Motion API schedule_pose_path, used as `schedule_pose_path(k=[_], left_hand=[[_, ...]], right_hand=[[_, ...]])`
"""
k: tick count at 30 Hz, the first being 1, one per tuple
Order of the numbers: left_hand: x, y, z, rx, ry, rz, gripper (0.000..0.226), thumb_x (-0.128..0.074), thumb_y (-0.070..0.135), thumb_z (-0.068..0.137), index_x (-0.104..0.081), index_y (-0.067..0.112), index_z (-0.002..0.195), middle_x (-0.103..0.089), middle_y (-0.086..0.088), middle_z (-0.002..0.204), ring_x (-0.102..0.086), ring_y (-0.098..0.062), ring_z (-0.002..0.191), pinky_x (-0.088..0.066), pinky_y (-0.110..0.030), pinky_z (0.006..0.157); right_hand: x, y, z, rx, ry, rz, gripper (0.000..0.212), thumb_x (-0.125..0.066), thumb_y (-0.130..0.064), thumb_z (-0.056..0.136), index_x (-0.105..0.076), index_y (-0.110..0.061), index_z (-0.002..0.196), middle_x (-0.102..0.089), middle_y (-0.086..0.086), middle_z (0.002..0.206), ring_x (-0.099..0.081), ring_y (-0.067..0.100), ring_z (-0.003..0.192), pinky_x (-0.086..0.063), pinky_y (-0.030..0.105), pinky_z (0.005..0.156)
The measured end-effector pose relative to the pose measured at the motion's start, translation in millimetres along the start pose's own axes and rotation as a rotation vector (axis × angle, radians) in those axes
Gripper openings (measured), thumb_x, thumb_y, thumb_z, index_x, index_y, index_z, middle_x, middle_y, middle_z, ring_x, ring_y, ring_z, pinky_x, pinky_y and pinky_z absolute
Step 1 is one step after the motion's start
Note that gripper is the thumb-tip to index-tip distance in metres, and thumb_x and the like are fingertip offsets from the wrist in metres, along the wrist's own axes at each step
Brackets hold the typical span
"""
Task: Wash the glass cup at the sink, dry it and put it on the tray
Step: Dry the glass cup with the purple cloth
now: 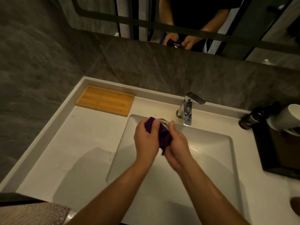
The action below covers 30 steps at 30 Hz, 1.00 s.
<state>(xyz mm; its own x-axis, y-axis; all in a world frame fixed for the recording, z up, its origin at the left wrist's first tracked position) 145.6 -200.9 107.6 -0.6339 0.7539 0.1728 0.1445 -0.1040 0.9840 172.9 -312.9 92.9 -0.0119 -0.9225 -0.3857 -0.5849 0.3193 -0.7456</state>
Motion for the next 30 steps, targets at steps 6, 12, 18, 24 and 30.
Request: schedule_pose_path(k=[6, 12, 18, 24, 30], left_hand=[[1.3, -9.7, 6.9, -0.006, -0.117, 0.106, 0.028, -0.059, 0.047, 0.097, -0.060, 0.024, 0.111, -0.068, 0.008, 0.100, -0.066, -0.010, 0.093, -0.050, -0.012, 0.073], [-4.3, -4.5, 14.3, 0.015, -0.140, 0.062, 0.035, -0.061, 0.047, 0.095, -0.064, 0.019, 0.117, -0.071, 0.002, 0.105, -0.068, -0.014, 0.097, -0.057, -0.030, 0.083], [-0.5, -8.2, 0.5, 0.079, 0.032, 0.038, 0.030, -0.057, 0.045, 0.098, -0.057, 0.020, 0.115, -0.067, 0.001, 0.109, -0.066, -0.019, 0.102, -0.056, -0.036, 0.089], [2.4, 1.4, 26.9, -0.008, -0.314, 0.183, 0.030, -0.060, 0.047, 0.096, -0.063, 0.021, 0.110, -0.070, 0.003, 0.099, -0.067, -0.012, 0.091, -0.057, -0.032, 0.080], [9.9, -12.8, -1.3, 0.120, 0.120, -0.030, 0.037, -0.056, 0.044, 0.099, -0.060, 0.014, 0.121, -0.069, -0.002, 0.111, -0.066, -0.016, 0.101, -0.051, -0.013, 0.077]], right_hand=[[11.0, 5.3, 0.9, -0.036, -0.006, -0.008, 0.047, -0.044, -0.040, 0.110, -0.071, -0.005, 0.129, -0.077, 0.024, 0.125, -0.074, 0.033, 0.115, -0.061, 0.048, 0.097], [5.3, -7.7, 4.3, 0.001, 0.007, -0.011, 0.041, -0.049, -0.032, 0.109, -0.074, -0.002, 0.121, -0.078, 0.024, 0.117, -0.075, 0.030, 0.097, -0.059, 0.046, 0.092], [0.6, 12.9, 4.4, -0.072, 0.024, 0.132, 0.054, -0.043, -0.043, 0.110, -0.066, -0.002, 0.136, -0.076, 0.023, 0.126, -0.076, 0.032, 0.113, -0.064, 0.039, 0.084], [3.7, -7.5, 11.2, -0.007, -0.043, -0.067, 0.039, -0.048, -0.031, 0.110, -0.073, -0.003, 0.122, -0.080, 0.022, 0.113, -0.072, 0.034, 0.105, -0.053, 0.056, 0.104], [-13.7, 23.8, -0.7, -0.081, 0.036, 0.086, 0.048, -0.046, -0.042, 0.109, -0.069, -0.006, 0.132, -0.078, 0.021, 0.123, -0.077, 0.031, 0.111, -0.063, 0.042, 0.086]])
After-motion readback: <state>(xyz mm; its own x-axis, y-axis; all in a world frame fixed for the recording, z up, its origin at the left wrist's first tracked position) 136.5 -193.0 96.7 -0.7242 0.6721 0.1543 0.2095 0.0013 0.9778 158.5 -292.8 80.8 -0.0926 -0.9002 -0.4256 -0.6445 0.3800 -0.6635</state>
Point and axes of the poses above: each hand's wrist, its own z-axis towards the middle knuckle, its own x-axis out of the back of the hand, y = z × x, the point moved 5 cm from there along z, towards the middle knuckle
